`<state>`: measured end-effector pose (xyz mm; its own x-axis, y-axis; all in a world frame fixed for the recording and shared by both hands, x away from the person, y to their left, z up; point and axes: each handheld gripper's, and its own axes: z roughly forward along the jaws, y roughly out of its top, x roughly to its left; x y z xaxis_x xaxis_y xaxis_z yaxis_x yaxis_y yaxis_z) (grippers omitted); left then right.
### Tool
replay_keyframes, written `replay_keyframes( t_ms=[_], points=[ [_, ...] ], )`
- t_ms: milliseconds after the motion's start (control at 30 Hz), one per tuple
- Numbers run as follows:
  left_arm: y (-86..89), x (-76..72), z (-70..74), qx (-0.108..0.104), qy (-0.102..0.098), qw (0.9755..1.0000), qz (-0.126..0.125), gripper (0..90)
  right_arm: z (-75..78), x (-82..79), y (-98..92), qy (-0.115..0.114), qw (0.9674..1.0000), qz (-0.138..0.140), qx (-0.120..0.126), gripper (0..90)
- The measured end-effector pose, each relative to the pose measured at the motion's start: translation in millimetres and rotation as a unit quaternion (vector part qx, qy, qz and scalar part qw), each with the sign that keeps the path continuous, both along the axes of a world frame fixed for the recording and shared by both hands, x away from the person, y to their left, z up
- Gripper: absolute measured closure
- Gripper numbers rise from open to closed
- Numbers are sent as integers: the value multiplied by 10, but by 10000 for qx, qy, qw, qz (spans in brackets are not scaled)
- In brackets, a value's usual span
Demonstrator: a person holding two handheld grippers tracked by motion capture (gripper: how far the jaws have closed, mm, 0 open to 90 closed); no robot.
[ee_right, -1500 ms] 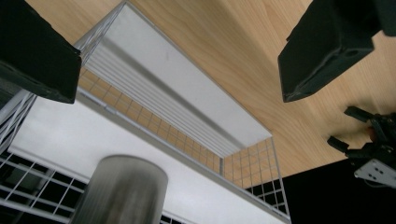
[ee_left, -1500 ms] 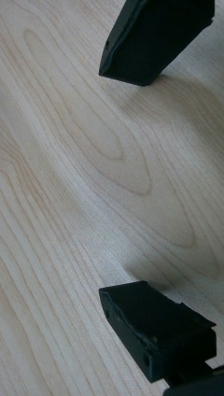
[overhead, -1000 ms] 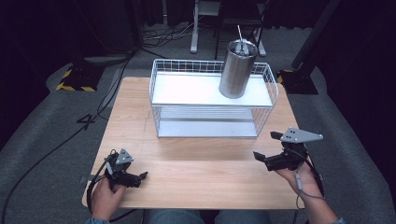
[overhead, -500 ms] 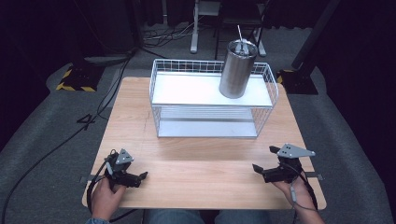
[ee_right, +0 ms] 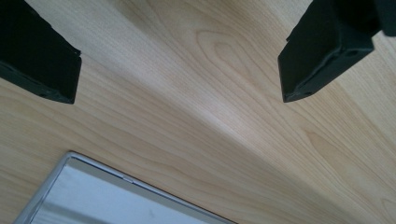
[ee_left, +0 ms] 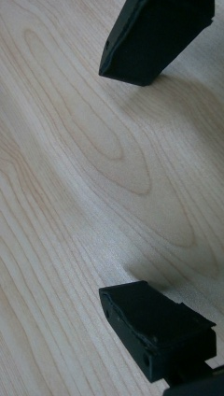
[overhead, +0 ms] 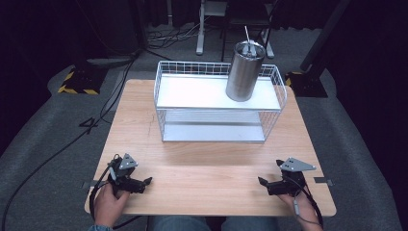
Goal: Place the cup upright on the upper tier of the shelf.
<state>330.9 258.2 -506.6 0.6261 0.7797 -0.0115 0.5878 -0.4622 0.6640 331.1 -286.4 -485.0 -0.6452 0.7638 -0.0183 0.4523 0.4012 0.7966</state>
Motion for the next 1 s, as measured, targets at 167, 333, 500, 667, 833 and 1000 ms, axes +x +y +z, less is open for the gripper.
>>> replay_keyframes(
  t_ms=[167,333,500,667,833,1000],
  points=[
    [0,1,0,-2,-4,10000,-3,4,-70,13,4,130,9999,-93,-6,2],
    [0,1,0,-1,-5,10000,-5,4,-119,26,17,229,9995,-147,-133,2],
    [0,1,0,-1,-5,10000,-5,4,-159,25,43,236,9993,-188,-243,2],
    [0,1,0,-1,-4,10000,-3,4,-211,45,84,334,9977,-346,-471,1],
    [0,0,0,0,-4,10000,-4,4,-218,87,64,544,9970,-407,-363,3],
    [0,0,0,1,-4,10000,-5,4,-218,88,62,551,9970,-414,-359,3]
  ],
)
